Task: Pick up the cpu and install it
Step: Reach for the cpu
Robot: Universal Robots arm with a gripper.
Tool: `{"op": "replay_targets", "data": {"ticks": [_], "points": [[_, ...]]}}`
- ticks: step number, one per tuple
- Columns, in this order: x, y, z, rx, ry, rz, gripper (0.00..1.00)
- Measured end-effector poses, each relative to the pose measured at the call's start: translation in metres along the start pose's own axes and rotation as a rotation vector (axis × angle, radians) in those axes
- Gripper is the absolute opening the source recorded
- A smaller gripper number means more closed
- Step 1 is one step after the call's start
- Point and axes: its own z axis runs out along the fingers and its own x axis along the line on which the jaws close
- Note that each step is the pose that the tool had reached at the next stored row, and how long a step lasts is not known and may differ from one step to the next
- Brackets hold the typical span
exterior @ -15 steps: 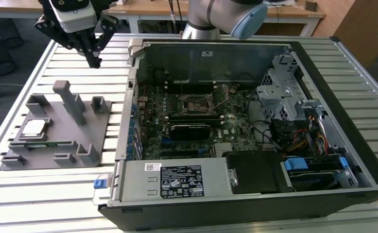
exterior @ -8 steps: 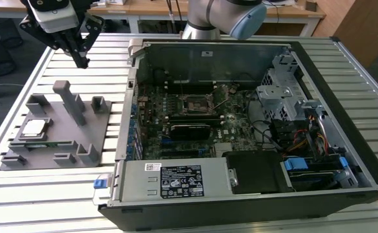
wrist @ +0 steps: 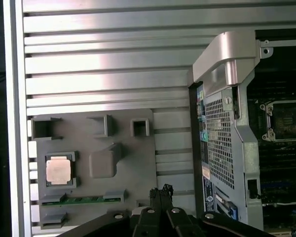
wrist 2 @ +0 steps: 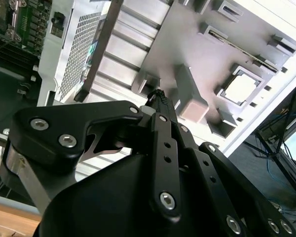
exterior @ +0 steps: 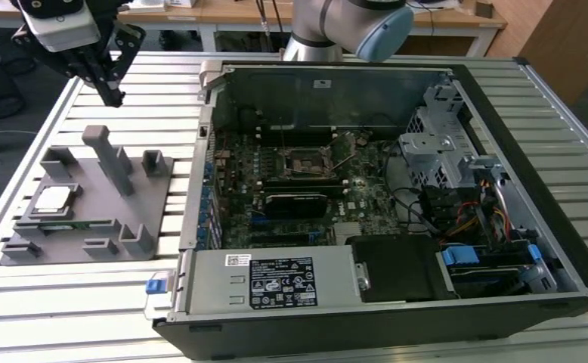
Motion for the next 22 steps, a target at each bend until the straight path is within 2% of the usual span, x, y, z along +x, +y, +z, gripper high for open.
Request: {"op": "replay_targets", "data": {"ticks": [10,22], "points": [[0.0199,-0.0013,0.0005,0.0000,0.0000,0.000,0.11],[0.0402,-0.0027,0.0011,0.0000,0.0001,0.000,0.11]]}}
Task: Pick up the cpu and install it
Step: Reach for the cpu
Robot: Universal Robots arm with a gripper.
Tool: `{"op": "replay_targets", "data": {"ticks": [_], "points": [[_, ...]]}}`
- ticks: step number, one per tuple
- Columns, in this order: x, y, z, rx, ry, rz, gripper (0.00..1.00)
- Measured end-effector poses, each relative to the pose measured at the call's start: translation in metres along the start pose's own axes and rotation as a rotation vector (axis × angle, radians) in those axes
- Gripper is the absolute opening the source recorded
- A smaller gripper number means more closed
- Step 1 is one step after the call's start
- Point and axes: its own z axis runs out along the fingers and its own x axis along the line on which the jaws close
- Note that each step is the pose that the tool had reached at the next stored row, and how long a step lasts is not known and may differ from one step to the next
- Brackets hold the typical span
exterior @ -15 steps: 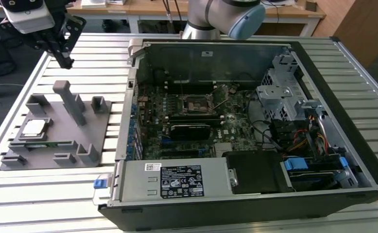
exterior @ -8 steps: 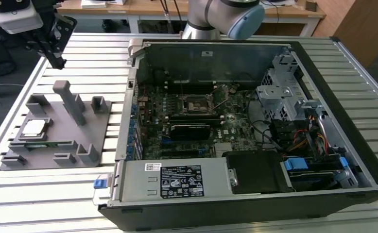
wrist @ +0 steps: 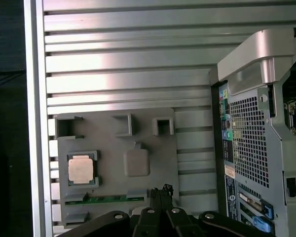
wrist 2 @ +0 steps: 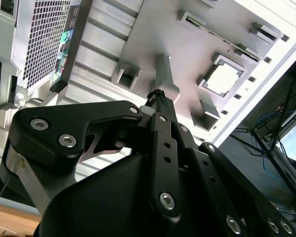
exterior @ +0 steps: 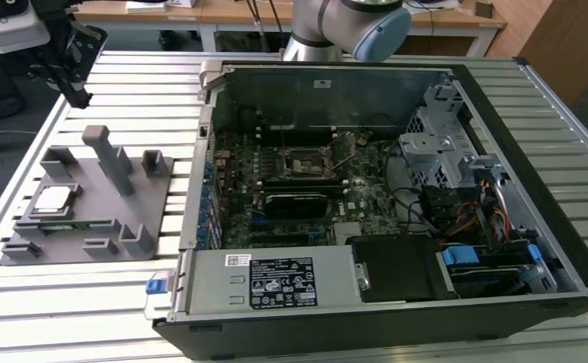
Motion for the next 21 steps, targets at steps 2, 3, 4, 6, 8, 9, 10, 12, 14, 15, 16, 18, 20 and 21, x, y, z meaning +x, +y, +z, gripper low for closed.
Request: {"op": "replay_targets", "data": {"ticks": [2,3,4,6,8,9,10,12,14,15,16,18,20,21], "points": [[0.0038,-0.0003,0.0001,0.0000,0.0000,0.000,0.11],[0.0058,-0.0004,0.0001,0.0000,0.0001,0.000,0.11],[0.0078,-0.0006,0.0002,0.0001,0.0001,0.000,0.11],[0.0119,-0.0008,0.0003,0.0000,0.0000,0.000,0.11],[0.0162,-0.0011,0.0003,0.0000,0.0000,0.000,0.11],[0.0186,-0.0013,0.0004,0.0000,0.0000,0.000,0.11],[0.0214,-0.0015,0.0005,0.0000,0.0000,0.000,0.11],[0.0265,-0.0019,0.0007,0.0000,0.0001,0.000,0.11],[0.0318,-0.0023,0.0011,0.0000,0.0003,0.000,0.11],[0.0344,-0.0026,0.0015,0.0001,0.0006,0.000,0.11],[0.0370,-0.0030,0.0020,0.0000,0.0007,0.000,0.11],[0.0422,-0.0042,0.0030,0.0000,0.0011,0.000,0.11],[0.0461,-0.0058,0.0039,0.0002,0.0017,0.000,0.11],[0.0477,-0.0069,0.0046,0.0001,0.0017,0.000,0.11]]}}
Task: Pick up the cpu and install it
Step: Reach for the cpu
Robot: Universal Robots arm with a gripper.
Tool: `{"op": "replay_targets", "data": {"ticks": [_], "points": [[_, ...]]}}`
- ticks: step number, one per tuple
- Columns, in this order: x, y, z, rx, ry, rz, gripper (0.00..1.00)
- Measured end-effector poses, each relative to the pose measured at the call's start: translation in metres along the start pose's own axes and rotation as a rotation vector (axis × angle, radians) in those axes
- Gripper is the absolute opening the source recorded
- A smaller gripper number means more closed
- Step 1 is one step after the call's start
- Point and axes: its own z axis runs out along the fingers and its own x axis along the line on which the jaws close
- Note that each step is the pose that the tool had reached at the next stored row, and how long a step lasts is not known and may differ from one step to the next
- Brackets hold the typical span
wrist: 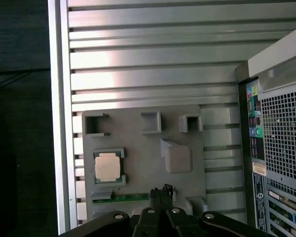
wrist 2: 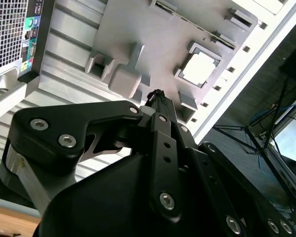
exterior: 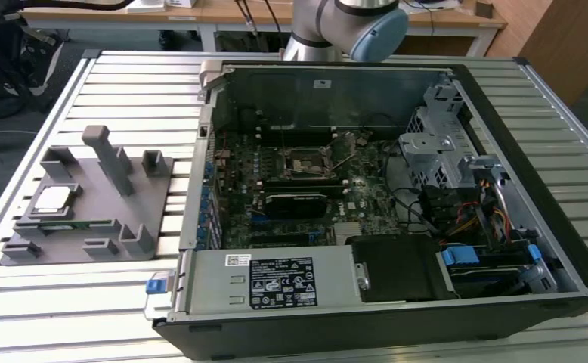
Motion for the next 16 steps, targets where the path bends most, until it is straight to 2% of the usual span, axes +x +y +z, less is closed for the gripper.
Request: {"op": "replay_targets", "data": {"ticks": [9,16], "points": [[0.0181,-0.0041,0.0041,0.0001,0.0006,0.000,0.11],[0.0392,-0.0067,0.0085,0.0000,0.0005,0.000,0.11]]}}
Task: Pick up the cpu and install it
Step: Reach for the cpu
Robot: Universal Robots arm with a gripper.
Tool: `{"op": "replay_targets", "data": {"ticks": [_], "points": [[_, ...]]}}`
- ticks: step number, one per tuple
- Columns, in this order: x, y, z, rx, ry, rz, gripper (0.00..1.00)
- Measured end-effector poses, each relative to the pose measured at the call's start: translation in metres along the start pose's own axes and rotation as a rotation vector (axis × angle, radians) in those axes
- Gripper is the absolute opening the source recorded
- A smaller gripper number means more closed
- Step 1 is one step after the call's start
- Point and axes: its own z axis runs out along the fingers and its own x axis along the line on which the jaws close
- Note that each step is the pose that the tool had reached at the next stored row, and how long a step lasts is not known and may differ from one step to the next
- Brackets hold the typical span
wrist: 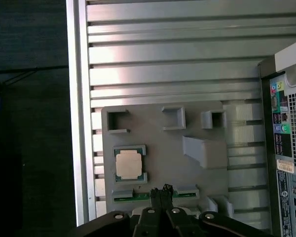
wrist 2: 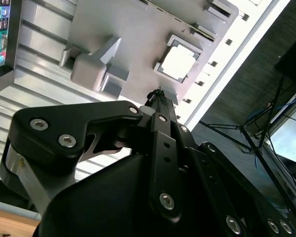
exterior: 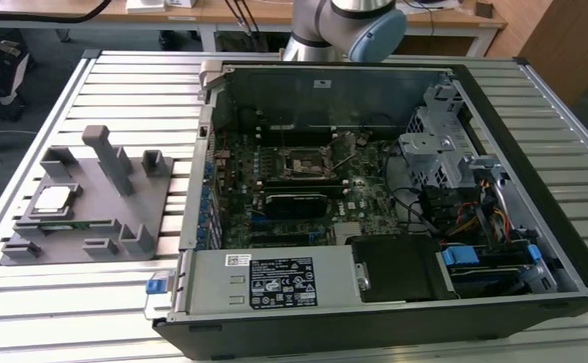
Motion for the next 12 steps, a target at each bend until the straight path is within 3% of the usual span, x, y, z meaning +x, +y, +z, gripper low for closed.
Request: {"op": "replay_targets", "data": {"ticks": [5,12], "points": [[0.0144,-0.0012,0.0013,0.0000,0.0001,0.000,0.11],[0.0267,-0.0021,0.0021,0.0001,0.0008,0.000,0.11]]}}
